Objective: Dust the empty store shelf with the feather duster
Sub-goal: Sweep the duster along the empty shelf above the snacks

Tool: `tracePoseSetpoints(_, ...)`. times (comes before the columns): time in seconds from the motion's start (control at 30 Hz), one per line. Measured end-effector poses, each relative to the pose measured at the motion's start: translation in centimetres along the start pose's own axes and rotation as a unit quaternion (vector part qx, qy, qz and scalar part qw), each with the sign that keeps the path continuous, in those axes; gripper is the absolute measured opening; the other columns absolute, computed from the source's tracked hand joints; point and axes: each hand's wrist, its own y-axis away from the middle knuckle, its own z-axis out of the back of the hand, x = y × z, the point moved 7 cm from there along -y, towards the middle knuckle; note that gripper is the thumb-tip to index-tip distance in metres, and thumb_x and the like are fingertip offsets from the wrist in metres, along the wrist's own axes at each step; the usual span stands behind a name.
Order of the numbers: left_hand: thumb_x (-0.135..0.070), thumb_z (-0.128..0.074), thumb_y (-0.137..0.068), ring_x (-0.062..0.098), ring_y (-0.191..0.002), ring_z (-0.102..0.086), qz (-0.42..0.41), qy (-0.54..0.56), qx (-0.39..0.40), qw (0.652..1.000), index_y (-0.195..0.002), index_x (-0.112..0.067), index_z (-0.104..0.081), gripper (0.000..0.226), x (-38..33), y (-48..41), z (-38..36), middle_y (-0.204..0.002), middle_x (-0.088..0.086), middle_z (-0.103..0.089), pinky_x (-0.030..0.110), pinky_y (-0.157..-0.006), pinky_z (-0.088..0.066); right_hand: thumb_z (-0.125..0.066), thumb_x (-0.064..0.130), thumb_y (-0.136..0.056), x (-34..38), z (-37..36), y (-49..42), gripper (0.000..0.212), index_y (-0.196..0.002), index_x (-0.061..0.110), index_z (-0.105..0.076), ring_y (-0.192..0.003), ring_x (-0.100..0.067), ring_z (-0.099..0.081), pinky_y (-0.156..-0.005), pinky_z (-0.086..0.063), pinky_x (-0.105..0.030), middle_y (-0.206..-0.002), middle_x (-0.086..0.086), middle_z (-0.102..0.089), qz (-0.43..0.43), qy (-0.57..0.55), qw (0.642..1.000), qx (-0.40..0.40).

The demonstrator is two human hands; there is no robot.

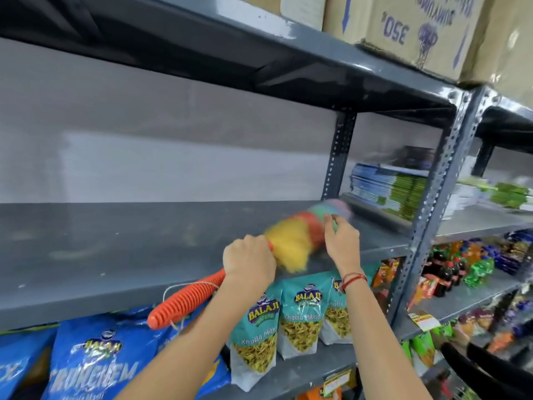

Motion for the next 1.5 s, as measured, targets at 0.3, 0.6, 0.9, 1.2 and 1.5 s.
tracePoseSetpoints(0.3,-0.021,-0.039,-0.098,0.033,-0.119,-0.055,-0.009,0.037,0.019,0.999,-0.124,-0.008,-0.058,0.034,-3.8,-2.5,-0.4,-0.129,0.014,-0.058,0.038,-0.094,-0.046,-0.04,0.032,-0.098,-3.8,1.9,-0.8,0.041,-0.11,-0.001,-0.061,-0.103,-0.039,-0.057,-0.085,-0.045,-0.042,-0.104,-0.026,-0.066,-0.001,0.012,0.999,-0.042)
tracePoseSetpoints(0.6,-0.014,-0.039,-0.097,0.033,-0.118,-0.055,0.006,0.025,-0.025,0.999,-0.124,-0.006,-0.056,0.033,-4.9,-3.7,0.5,-0.127,0.014,-0.058,0.037,-0.092,-0.046,-0.04,0.037,-0.098,-5.0,0.7,-1.5,0.043,-0.112,0.001,-0.06,-0.107,-0.038,-0.055,-0.087,-0.045,-0.042,-0.106,-0.024,-0.065,0.006,0.006,1.0,-0.029)
tracePoseSetpoints(0.9,-0.013,-0.039,-0.096,0.032,-0.122,-0.053,0.06,-0.007,0.0,0.998,-0.127,-0.007,-0.055,0.035,-2.9,-4.2,-0.8,-0.13,0.013,-0.056,0.037,-0.094,-0.046,-0.039,0.048,-0.094,-4.1,-2.9,-0.1,0.046,-0.088,0.01,-0.065,-0.089,-0.029,-0.061,-0.07,-0.046,-0.034,-0.089,-0.01,-0.069,0.087,0.049,0.995,0.02)
tracePoseSetpoints(1.2,-0.024,-0.037,-0.1,0.036,-0.12,-0.053,0.056,0.042,0.023,0.997,-0.127,-0.006,-0.054,0.037,-2.9,-2.8,-2.3,-0.13,0.016,-0.055,0.04,-0.093,-0.044,-0.041,0.029,-0.09,-3.3,-2.0,2.5,0.041,-0.076,0.006,-0.073,-0.073,-0.023,-0.069,-0.075,-0.047,-0.028,-0.079,-0.007,-0.075,0.207,0.051,0.976,-0.05)
tracePoseSetpoints(1.5,-0.024,-0.035,-0.101,0.035,-0.12,-0.053,0.076,0.029,-0.005,0.997,-0.126,-0.007,-0.054,0.036,-2.0,-1.6,0.1,-0.129,0.016,-0.055,0.039,-0.094,-0.044,-0.041,0.022,-0.089,-3.4,-2.2,2.7,0.038,-0.081,0.004,-0.073,-0.079,-0.023,-0.071,-0.08,-0.04,-0.027,-0.085,-0.01,-0.076,0.226,0.062,0.97,-0.066)
